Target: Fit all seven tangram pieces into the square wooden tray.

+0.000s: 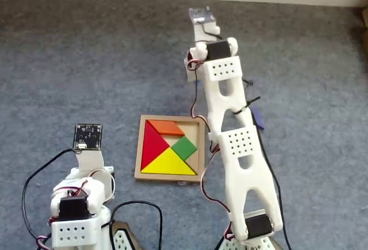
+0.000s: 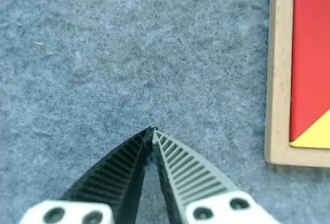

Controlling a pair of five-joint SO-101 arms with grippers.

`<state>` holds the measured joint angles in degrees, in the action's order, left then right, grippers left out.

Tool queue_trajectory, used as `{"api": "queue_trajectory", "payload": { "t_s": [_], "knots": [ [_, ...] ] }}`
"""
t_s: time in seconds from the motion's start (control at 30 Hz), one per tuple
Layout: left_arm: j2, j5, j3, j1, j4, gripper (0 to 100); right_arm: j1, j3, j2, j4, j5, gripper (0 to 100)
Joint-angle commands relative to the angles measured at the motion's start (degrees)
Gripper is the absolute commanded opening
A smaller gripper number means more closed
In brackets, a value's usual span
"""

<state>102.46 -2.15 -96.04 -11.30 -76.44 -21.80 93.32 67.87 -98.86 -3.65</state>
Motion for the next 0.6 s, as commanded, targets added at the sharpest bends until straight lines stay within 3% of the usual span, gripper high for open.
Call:
{"api": "queue_trajectory", "payload": {
  "t_s": [0.0,0.47,0.57],
  "knots": [
    [1.8,0.4,-1.1,0.0,-0.4,1,-3.3,-8.4,-10.9,-2.4,-0.6,5.8],
    [1.8,0.4,-1.1,0.0,-0.4,1,-14.8,-70.0,-57.2,-1.7,-4.4,6.3],
    [1.8,0.4,-1.1,0.0,-0.4,1,-15.3,-79.3,-62.2,3.6,-4.4,6.3]
  ]
}}
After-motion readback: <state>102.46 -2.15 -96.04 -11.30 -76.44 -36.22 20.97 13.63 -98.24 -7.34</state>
